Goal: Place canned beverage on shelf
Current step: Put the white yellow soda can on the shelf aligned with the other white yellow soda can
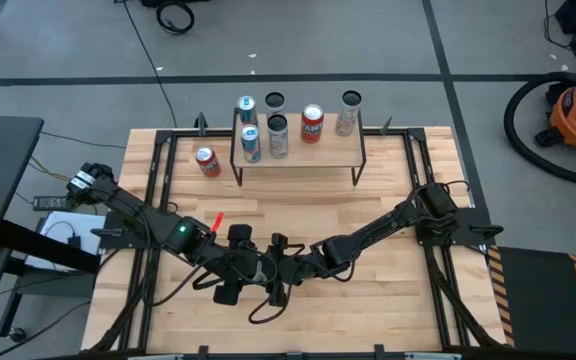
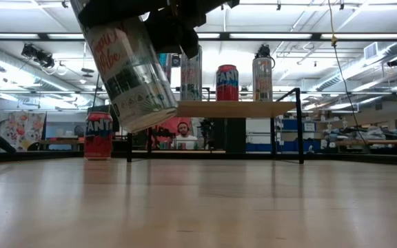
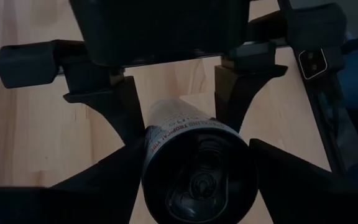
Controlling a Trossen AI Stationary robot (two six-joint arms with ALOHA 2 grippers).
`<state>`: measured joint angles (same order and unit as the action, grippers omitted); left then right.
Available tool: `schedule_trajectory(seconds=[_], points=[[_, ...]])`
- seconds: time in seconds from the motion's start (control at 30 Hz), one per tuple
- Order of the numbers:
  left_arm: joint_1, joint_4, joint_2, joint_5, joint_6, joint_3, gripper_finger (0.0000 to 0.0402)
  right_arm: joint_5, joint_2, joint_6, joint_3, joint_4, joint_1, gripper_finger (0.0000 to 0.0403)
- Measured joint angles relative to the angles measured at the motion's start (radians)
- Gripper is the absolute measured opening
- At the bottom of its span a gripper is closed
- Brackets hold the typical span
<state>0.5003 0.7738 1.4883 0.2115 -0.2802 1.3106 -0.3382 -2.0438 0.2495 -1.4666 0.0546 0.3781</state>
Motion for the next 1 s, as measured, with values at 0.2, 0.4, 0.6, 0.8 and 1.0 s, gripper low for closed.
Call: schedule_trajectory(seconds=[0.2,0.4,0.6,0.8,1.0], points=[[-0.001,0.011,0.000,-0.055,0.040,0.000,0.0309,0.024,0.000,0.021,0.001,0.003,0.003,0.0260],[0.000,0.013,0.000,-0.078,0.041,0.000,0.0312,0.023,0.000,0.026,0.001,0.002,0.006,0.0260],[-0.001,0.023,0.000,-0.061,-0.008,0.000,0.0313,-0.008,0.000,0.041,0.001,-0.022,0.013,0.0260],[0.013,0.114,-0.039,0.022,-0.045,-0.001,0.0313,-0.066,0.015,0.056,0.001,-0.100,0.040,0.0260],[0.020,0.148,-0.095,0.066,-0.063,-0.001,0.0313,-0.132,0.088,0.074,0.001,-0.174,0.056,0.0260]])
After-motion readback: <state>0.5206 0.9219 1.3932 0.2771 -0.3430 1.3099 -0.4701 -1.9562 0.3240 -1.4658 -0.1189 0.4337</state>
